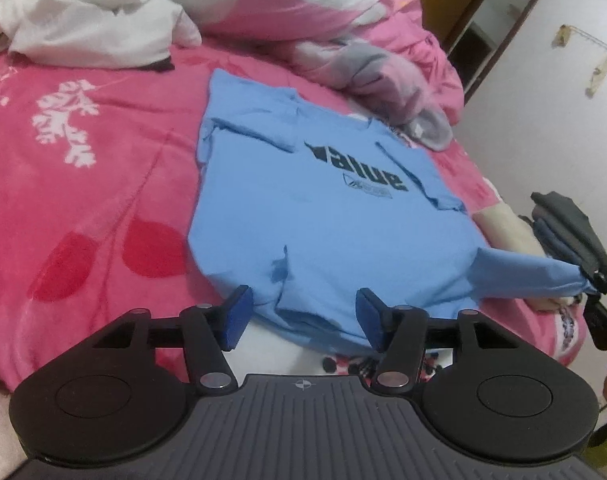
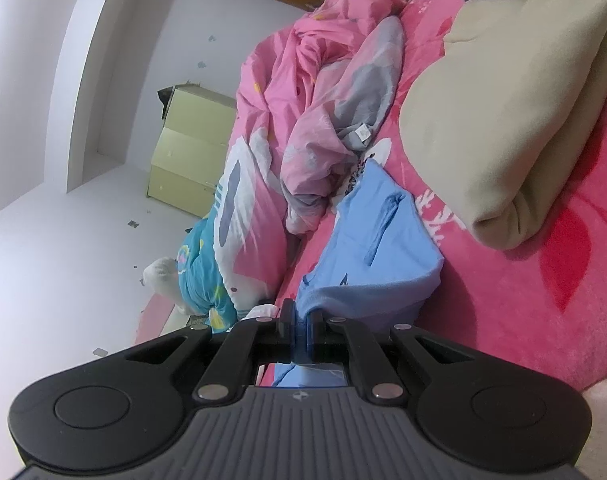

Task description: Fold clothes

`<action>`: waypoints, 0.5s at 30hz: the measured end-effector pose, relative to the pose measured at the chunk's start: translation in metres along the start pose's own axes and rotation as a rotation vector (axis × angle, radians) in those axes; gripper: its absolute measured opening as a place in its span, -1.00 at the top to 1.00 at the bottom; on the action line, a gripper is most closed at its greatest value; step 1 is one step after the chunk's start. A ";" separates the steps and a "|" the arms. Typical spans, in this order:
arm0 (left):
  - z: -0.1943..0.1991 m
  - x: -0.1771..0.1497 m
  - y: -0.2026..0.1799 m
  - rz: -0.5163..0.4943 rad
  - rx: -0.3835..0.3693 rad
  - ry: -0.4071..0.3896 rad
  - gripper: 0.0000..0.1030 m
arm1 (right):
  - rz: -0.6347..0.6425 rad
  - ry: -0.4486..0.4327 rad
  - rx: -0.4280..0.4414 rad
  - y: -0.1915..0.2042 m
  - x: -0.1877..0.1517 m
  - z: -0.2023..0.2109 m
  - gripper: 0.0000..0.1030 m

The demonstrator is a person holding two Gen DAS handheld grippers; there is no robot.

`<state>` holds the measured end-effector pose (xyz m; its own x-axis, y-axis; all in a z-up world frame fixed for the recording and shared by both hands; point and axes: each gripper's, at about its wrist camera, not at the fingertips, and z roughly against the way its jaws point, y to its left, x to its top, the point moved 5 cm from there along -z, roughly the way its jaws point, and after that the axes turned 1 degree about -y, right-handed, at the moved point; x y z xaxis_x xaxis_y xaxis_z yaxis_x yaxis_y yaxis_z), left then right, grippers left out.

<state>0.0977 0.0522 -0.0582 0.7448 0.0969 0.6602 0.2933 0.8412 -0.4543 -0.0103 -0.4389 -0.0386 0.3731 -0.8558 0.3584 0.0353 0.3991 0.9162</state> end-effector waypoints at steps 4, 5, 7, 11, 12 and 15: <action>-0.004 0.001 -0.001 -0.004 0.006 0.015 0.00 | 0.000 0.001 -0.004 -0.001 -0.001 0.000 0.91; -0.004 0.001 -0.003 -0.011 0.006 0.017 0.04 | 0.000 0.000 -0.004 -0.001 0.000 0.000 0.91; -0.001 0.000 -0.007 -0.025 0.017 0.010 0.09 | 0.000 0.002 -0.002 -0.003 0.001 0.001 0.91; 0.010 0.000 -0.020 -0.102 0.060 -0.038 0.09 | -0.003 0.003 -0.003 -0.003 0.000 -0.001 0.91; 0.012 -0.001 -0.024 -0.130 0.081 -0.051 0.09 | -0.002 0.004 -0.004 -0.003 0.000 -0.001 0.91; 0.018 -0.006 -0.036 -0.213 0.101 -0.075 0.09 | 0.002 0.006 -0.004 -0.001 -0.001 -0.001 0.91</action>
<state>0.0721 0.0310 -0.0349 0.6249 -0.0525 0.7789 0.3747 0.8955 -0.2403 -0.0099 -0.4381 -0.0404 0.3790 -0.8531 0.3586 0.0388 0.4018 0.9149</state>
